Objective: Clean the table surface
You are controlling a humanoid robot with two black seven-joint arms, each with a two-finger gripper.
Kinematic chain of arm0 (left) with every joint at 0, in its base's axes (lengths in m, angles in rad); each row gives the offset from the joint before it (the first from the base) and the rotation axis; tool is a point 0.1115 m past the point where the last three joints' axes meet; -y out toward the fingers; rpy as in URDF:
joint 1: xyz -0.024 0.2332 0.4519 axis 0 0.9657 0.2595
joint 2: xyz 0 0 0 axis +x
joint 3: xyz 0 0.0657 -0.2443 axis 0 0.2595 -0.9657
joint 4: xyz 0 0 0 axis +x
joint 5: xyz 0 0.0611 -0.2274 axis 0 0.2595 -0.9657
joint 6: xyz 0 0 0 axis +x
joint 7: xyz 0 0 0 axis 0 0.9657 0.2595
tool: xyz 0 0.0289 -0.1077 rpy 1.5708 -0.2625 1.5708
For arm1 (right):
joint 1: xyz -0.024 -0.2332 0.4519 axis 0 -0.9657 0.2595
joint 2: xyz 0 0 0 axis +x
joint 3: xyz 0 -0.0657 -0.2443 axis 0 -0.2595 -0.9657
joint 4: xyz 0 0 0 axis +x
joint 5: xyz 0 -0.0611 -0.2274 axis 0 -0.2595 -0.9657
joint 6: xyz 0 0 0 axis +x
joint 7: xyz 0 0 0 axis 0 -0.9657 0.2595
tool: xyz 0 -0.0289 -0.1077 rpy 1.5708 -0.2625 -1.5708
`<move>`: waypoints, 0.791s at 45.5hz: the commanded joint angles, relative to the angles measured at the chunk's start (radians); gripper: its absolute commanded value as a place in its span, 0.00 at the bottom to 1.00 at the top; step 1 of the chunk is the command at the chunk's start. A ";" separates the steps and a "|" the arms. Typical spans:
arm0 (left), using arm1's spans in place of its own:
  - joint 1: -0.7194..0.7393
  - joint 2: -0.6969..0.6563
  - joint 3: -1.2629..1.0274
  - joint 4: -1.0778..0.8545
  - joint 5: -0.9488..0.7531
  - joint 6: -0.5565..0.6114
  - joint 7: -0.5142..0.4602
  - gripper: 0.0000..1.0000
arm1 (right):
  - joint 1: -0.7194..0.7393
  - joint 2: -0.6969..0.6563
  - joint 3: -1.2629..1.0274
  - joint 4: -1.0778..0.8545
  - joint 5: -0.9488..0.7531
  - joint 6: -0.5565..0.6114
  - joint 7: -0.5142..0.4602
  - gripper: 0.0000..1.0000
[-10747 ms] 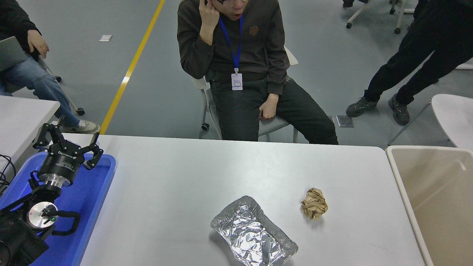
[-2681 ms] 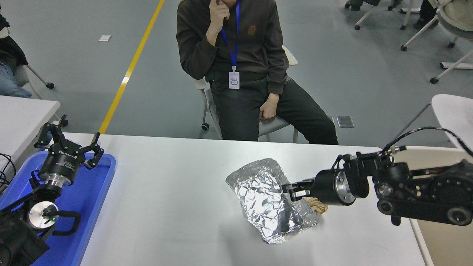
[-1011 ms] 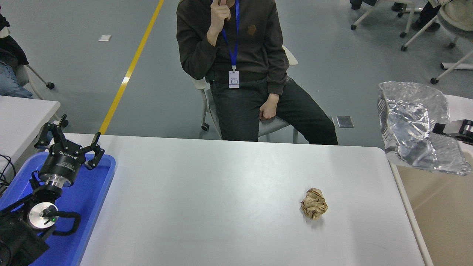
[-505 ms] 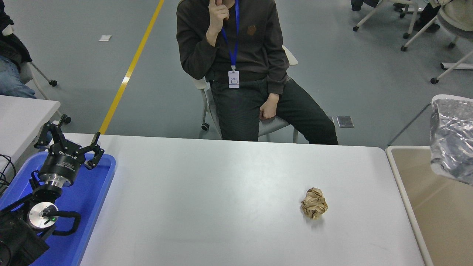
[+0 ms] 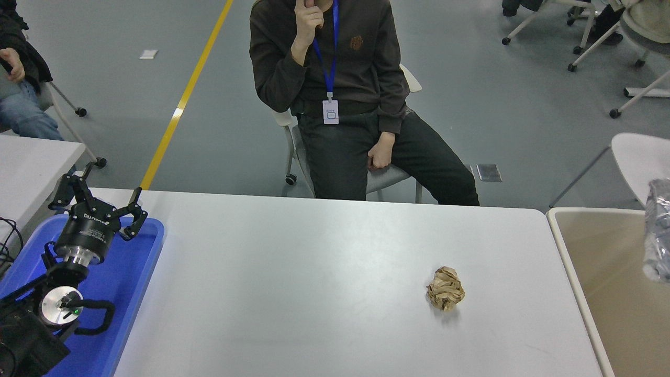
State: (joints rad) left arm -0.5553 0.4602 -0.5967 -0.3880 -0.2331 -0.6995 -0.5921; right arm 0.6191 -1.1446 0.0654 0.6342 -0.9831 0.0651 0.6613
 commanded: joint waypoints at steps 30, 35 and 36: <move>0.000 0.000 0.000 0.000 0.000 0.000 0.000 1.00 | -0.082 0.436 -0.269 -0.634 0.004 -0.156 0.181 0.00; 0.000 0.000 0.000 0.000 0.000 0.000 0.000 1.00 | -0.107 0.499 -0.276 -0.725 0.004 -0.156 0.167 0.00; 0.000 0.000 0.000 0.000 0.000 0.000 0.000 1.00 | -0.111 0.508 -0.277 -0.737 0.004 -0.157 0.159 0.00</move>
State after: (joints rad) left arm -0.5553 0.4602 -0.5967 -0.3881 -0.2332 -0.6995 -0.5921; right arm 0.5451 -0.7411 -0.1706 0.0368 -0.9790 -0.0616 0.8411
